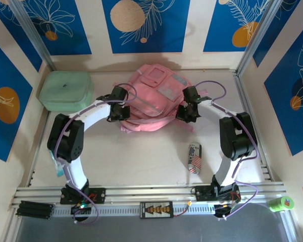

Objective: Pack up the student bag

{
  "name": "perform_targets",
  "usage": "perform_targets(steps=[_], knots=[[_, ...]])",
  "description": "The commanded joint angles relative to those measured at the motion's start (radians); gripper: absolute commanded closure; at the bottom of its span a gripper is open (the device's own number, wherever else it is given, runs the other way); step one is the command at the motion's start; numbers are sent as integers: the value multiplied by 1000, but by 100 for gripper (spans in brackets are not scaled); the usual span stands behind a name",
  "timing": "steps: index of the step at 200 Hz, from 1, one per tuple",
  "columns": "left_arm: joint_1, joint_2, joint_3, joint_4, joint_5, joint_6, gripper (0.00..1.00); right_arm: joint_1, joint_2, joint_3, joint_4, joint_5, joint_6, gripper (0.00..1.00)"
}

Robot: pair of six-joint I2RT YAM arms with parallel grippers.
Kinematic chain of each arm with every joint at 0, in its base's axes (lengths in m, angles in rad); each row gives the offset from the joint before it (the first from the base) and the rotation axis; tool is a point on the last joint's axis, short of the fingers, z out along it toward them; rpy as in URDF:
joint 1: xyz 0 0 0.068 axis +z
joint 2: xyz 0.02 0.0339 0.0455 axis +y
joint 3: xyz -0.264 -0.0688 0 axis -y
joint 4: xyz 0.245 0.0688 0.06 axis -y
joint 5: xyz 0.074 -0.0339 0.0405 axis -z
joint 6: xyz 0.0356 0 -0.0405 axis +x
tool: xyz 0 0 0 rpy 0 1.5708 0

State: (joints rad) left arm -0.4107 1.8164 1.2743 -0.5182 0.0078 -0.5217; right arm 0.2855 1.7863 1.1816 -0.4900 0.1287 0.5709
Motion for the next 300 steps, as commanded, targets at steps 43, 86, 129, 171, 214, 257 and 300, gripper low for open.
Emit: perform_targets(steps=[43,86,129,171,214,257,300], knots=[[-34,-145,-128,-1,104,46,90,-25,-89,-59,18,-7,-4,70],[-57,-183,-12,-163,57,177,47,-27,-241,-111,67,-8,-32,46],[-90,-174,119,-259,-48,372,23,-34,-346,-155,124,-20,-10,32],[-103,-98,186,-178,-24,650,5,-37,-320,-167,155,-98,44,31],[-113,-31,195,-106,24,897,5,-39,-323,-223,185,-159,113,32],[-129,64,233,-132,-22,1102,6,-42,-313,-263,205,-194,174,32],[-130,97,209,82,-40,1118,8,-43,-264,-261,209,-232,209,32]])
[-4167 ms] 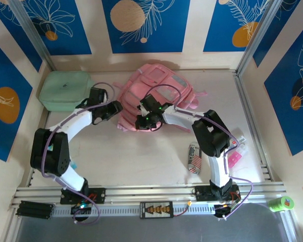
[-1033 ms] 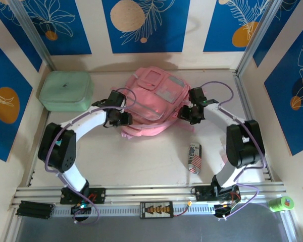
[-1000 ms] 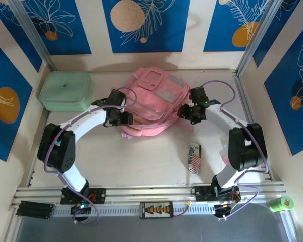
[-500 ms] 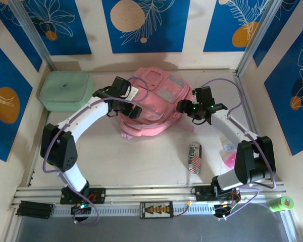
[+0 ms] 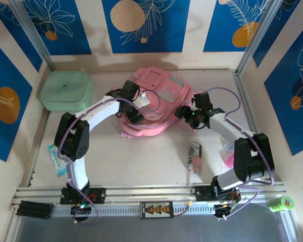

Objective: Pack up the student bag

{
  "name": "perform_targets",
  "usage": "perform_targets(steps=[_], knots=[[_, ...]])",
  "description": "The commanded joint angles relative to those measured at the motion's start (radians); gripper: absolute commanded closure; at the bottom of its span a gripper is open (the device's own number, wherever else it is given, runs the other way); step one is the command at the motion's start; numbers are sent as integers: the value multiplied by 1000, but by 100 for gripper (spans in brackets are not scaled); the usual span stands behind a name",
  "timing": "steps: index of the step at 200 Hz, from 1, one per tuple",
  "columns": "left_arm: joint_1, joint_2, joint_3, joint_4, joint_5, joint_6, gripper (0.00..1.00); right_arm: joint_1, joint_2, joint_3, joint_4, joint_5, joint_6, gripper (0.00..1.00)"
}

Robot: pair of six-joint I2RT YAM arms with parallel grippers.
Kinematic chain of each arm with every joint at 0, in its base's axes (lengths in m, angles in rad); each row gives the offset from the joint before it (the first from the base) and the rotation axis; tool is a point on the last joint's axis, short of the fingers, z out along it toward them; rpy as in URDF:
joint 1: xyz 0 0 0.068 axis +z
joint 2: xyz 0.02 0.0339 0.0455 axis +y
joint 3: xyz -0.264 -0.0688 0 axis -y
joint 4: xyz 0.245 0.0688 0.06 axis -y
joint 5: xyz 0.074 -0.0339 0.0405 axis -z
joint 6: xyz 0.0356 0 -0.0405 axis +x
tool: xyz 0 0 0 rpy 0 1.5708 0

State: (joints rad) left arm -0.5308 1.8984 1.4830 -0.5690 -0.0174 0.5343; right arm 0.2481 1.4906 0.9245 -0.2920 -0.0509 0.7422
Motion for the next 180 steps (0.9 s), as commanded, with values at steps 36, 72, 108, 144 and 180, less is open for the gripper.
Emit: perform_targets(steps=[36,72,108,144,180], knots=[[-10,71,11,139,33,178,9,-7,62,-4,23,-92,56,32],[-9,93,29,47,112,260,9,-1,65,-10,37,-112,63,32],[-12,95,33,116,104,248,15,0,87,0,37,-114,69,32],[-24,56,16,216,137,237,28,0,117,16,36,-124,88,34],[-27,25,1,224,154,247,51,-1,113,19,26,-111,94,34]])
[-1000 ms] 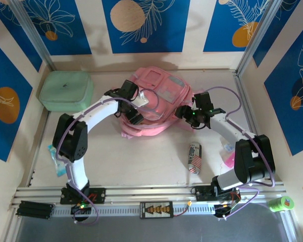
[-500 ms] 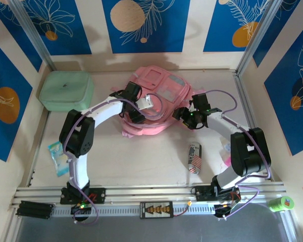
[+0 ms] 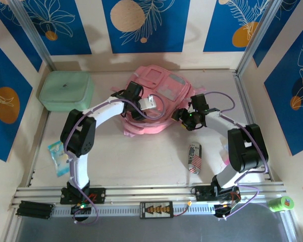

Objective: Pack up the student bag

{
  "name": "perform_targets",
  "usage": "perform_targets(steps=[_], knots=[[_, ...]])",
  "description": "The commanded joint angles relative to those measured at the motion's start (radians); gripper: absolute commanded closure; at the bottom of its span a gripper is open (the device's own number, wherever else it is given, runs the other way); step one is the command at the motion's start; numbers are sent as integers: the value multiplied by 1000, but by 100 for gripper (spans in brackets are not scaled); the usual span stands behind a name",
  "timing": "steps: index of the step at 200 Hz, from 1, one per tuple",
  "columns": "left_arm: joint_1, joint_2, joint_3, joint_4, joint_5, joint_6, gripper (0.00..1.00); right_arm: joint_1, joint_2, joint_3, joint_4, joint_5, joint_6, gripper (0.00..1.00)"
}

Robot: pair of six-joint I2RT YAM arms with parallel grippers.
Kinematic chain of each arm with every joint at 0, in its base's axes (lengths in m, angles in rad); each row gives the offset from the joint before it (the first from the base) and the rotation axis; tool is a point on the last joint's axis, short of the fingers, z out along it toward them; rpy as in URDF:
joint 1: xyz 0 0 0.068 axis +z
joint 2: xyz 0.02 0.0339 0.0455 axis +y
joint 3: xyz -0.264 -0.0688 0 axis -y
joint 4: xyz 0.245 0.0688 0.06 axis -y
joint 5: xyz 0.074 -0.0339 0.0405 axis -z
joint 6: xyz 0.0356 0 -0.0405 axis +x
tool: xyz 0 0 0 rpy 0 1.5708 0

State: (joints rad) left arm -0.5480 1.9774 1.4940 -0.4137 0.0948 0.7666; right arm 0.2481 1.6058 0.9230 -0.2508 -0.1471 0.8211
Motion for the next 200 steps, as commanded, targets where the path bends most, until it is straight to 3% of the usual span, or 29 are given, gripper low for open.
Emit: perform_targets(steps=[1,97,153,200], knots=[[-9,-56,-10,68,42,14,51,-1,-2,21,-16,-14,14,34],[-8,-137,-10,54,114,-4,100,-33,-50,72,-56,12,-67,35],[-8,-193,7,-27,223,-31,100,-66,-83,108,-72,-8,-123,35],[-7,-266,-72,38,194,-65,100,-129,17,224,-45,-140,-152,35]])
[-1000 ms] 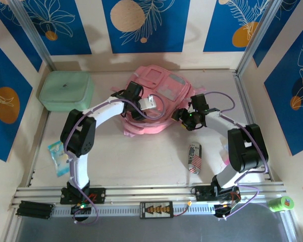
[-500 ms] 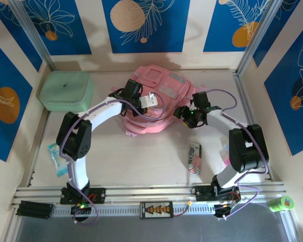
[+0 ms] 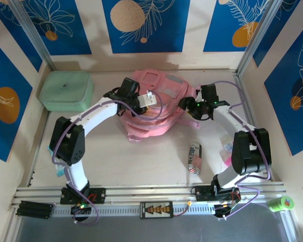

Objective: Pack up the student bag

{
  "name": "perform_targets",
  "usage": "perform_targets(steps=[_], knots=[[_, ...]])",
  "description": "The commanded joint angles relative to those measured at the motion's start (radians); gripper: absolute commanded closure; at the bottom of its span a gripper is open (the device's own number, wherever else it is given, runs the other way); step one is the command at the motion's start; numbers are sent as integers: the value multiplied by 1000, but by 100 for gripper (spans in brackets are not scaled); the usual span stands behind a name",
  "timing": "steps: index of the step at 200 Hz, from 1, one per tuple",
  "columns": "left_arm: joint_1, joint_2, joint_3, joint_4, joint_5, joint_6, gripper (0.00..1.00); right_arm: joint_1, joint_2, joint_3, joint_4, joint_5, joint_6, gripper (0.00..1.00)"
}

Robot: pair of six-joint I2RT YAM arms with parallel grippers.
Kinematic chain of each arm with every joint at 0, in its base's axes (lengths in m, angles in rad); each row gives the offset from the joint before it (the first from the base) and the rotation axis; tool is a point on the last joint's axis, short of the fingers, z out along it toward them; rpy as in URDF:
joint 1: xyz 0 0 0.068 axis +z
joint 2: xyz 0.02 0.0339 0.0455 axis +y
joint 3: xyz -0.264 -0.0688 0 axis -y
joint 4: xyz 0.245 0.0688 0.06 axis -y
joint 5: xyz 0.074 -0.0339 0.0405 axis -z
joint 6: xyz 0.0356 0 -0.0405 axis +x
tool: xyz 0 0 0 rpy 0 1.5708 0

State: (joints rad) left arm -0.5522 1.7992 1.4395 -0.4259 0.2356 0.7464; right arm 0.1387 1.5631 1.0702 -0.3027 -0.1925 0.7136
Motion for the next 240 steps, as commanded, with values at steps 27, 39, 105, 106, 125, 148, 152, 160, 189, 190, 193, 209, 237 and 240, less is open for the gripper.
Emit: perform_targets(steps=[27,39,105,106,125,148,152,160,189,190,193,209,237,240], knots=[[-3,-102,-52,70,45,-62,100,-34,165,184,1,-138,-73,38],[-3,-106,-61,72,45,-69,100,-45,206,214,22,-142,-58,38],[-3,-119,-81,69,34,-74,98,-57,338,257,61,-217,-37,36],[-3,-119,-81,68,34,-74,98,-57,339,255,61,-218,-37,36],[-3,-126,-88,72,31,-76,98,-52,348,239,65,-233,-38,36],[-2,-125,-88,70,33,-73,98,-45,373,251,54,-279,-58,36],[-1,-124,-87,70,33,-73,98,-44,378,258,48,-287,-62,36],[-3,-122,-85,69,33,-73,98,-41,385,269,35,-305,-69,37],[-2,-117,-85,73,33,-76,98,-31,394,263,32,-362,-86,37],[-3,-117,-85,73,33,-76,98,-31,394,262,31,-363,-87,37],[-2,-116,-85,73,33,-75,98,-31,394,259,31,-371,-90,37],[-1,-110,-84,73,28,-75,98,-27,380,238,37,-404,-105,37],[-3,-99,-81,65,6,-68,97,-35,317,179,68,-425,-111,43],[-3,-100,-80,65,3,-68,97,-38,311,175,68,-426,-112,44]])
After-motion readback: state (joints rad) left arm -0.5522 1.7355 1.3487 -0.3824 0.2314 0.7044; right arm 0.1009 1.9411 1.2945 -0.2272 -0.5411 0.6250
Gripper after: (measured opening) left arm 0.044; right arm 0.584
